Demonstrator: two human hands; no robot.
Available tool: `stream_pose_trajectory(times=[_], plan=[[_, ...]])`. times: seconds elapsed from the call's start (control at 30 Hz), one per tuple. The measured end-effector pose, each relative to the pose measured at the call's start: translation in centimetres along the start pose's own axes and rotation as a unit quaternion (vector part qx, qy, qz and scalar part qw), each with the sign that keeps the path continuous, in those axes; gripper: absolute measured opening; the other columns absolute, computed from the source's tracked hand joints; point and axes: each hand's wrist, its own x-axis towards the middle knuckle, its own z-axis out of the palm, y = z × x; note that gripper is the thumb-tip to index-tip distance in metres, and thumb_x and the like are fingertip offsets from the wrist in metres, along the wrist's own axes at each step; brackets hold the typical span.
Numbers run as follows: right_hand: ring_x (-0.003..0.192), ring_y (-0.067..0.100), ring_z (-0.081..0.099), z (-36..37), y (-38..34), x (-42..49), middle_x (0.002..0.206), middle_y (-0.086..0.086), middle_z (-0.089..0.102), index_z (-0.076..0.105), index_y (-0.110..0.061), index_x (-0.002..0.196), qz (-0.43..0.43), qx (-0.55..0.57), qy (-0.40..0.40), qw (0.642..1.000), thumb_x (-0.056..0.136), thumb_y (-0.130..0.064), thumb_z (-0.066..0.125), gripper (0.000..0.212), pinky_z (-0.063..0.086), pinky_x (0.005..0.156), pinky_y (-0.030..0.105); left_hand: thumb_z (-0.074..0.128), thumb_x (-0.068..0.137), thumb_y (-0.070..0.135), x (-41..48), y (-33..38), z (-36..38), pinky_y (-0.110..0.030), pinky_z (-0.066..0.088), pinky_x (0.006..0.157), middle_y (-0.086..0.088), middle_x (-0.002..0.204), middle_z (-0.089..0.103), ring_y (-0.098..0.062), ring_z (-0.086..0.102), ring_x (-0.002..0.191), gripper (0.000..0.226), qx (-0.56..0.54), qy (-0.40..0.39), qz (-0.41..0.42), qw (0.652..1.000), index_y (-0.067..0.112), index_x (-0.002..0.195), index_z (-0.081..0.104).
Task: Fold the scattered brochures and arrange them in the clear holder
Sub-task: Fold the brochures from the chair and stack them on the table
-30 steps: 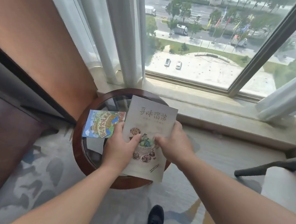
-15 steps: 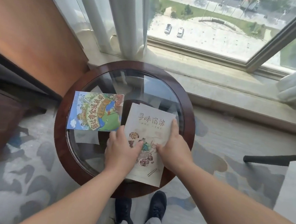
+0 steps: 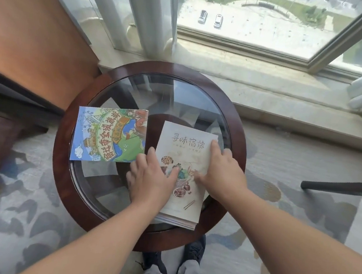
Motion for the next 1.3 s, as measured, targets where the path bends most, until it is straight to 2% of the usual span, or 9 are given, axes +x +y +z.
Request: stream_pose_trajectory(times=[0.2,0.4,0.6,0.67,0.77,0.83,0.93,1.13,1.3], plan=[[0.151,0.024,-0.004,-1.7,0.8,2.3,0.164,0.000,-0.009,-0.004,-0.021,0.155,-0.108,-0.145,-0.042,0.983,0.069,-0.050,0.081,0.124,0.017,0.120,0.045,0.048,0.085,0.056,1.8,2.7,1.0,-0.047,0.001,0.119,-0.012,0.161,0.007,-0.027,-0.002,0.148,0.090,0.056,0.029,0.191,0.980,0.014,0.153,0.007],[0.151,0.016,-0.003,-1.2,1.4,2.6,0.164,-0.003,-0.011,-0.009,-0.022,0.156,-0.108,-0.146,-0.050,0.982,0.073,-0.043,0.079,0.123,0.007,0.120,0.045,0.009,0.086,0.074,3.0,4.5,3.8,-0.050,-0.023,0.113,-0.013,0.159,-0.024,-0.027,-0.027,0.145,0.090,0.148,-0.034,0.190,0.970,0.018,0.151,-0.018],[0.151,0.019,0.000,-1.0,1.5,2.4,0.164,-0.003,-0.013,-0.012,-0.023,0.155,-0.102,-0.146,-0.045,0.983,0.071,-0.046,0.081,0.127,0.006,0.119,0.052,0.030,0.089,0.061,-5.6,-1.5,4.7,-0.061,0.011,0.115,-0.021,0.161,0.008,-0.036,0.007,0.149,0.081,0.151,-0.062,0.340,0.926,0.013,0.153,0.022],[0.151,0.021,0.002,-1.0,1.3,2.4,0.164,-0.002,-0.012,-0.011,-0.023,0.155,-0.096,-0.150,-0.045,0.983,0.071,-0.045,0.082,0.128,0.007,0.118,0.054,0.027,0.087,0.066,-6.7,-2.7,4.7,-0.062,0.011,0.115,-0.023,0.160,0.005,-0.038,0.005,0.148,0.086,0.201,-0.103,0.342,0.912,0.013,0.154,0.017],[0.151,0.024,0.000,-1.0,0.5,2.6,0.165,0.006,-0.006,-0.008,-0.016,0.155,-0.092,-0.180,-0.042,0.979,0.073,-0.041,0.082,0.124,0.008,0.119,0.054,0.013,0.084,0.077,-6.2,-2.2,3.7,-0.062,-0.008,0.115,-0.020,0.154,-0.032,-0.036,-0.028,0.143,0.096,0.250,-0.123,0.336,0.900,0.018,0.152,-0.017],[0.151,0.027,0.001,-1.1,-0.5,3.0,0.163,0.011,0.007,0.000,-0.011,0.154,-0.094,-0.188,-0.028,0.977,0.075,-0.040,0.079,0.115,0.010,0.120,0.053,0.024,0.079,0.082,-5.9,-2.7,3.0,-0.064,-0.017,0.110,-0.015,0.151,-0.040,-0.035,-0.039,0.137,0.102,0.252,-0.139,0.349,0.892,0.025,0.149,-0.024],[0.148,0.029,0.011,-1.6,-2.6,4.1,0.157,0.006,0.024,0.009,-0.016,0.154,-0.101,-0.124,-0.024,0.987,0.071,-0.053,0.078,0.114,0.017,0.118,0.054,0.055,0.077,0.071,-5.4,-3.7,1.7,-0.071,-0.021,0.103,-0.003,0.156,-0.032,-0.041,-0.033,0.139,0.103,0.264,-0.152,0.359,0.882,0.039,0.148,-0.013],[0.124,0.034,0.037,-1.7,-4.7,5.2,0.133,0.005,0.040,0.036,-0.021,0.138,-0.079,-0.095,-0.055,0.991,0.070,-0.049,0.081,0.086,0.043,0.095,0.051,0.060,0.084,0.057,-5.0,-3.6,1.4,-0.076,-0.002,0.104,0.001,0.161,-0.017,-0.038,-0.027,0.142,0.087,0.229,-0.158,0.343,0.897,0.050,0.144,-0.003],[0.119,0.035,0.038,-1.4,-4.7,5.0,0.126,0.006,0.040,0.040,-0.019,0.130,-0.081,-0.120,-0.058,0.988,0.066,-0.046,0.083,0.082,0.044,0.097,0.051,0.066,0.080,0.056,-5.4,-4.2,1.5,-0.067,0.017,0.106,-0.004,0.163,0.002,-0.037,-0.007,0.148,0.086,0.210,-0.141,0.342,0.905,0.047,0.147,0.012]])
